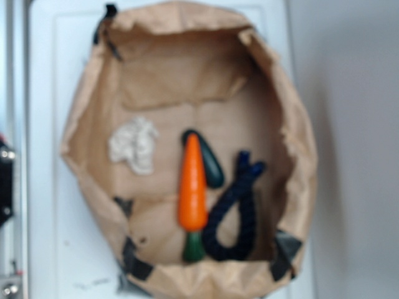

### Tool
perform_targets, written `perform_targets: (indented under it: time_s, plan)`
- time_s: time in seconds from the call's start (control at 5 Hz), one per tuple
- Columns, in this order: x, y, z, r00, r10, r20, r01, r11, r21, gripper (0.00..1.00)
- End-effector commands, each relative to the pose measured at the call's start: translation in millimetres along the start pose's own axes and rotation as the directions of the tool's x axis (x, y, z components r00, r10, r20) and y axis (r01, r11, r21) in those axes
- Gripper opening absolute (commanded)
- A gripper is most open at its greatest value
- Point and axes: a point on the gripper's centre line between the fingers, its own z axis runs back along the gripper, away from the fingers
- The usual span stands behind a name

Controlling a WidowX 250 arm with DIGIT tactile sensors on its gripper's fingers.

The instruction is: Grab the white paper.

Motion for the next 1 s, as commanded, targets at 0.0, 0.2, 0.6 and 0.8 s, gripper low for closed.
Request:
perform_targets:
  time_s: [0.0,0.2,0.6,0.8]
  plan:
    - [0.0,0.0,0.0,1.000,0.000,0.000,0.000,1.000,0.000,1.00]
    - [30.1,7.6,-3.2,0.999,-0.027,0.041,0.027,1.000,0.016,1.00]
    - [96.5,37.4,-23.0,0.993,-0.094,0.072,0.094,0.996,-0.003,1.00]
    - [125.7,49.8,-43.1,0.990,-0.100,0.099,0.101,0.995,-0.005,1.00]
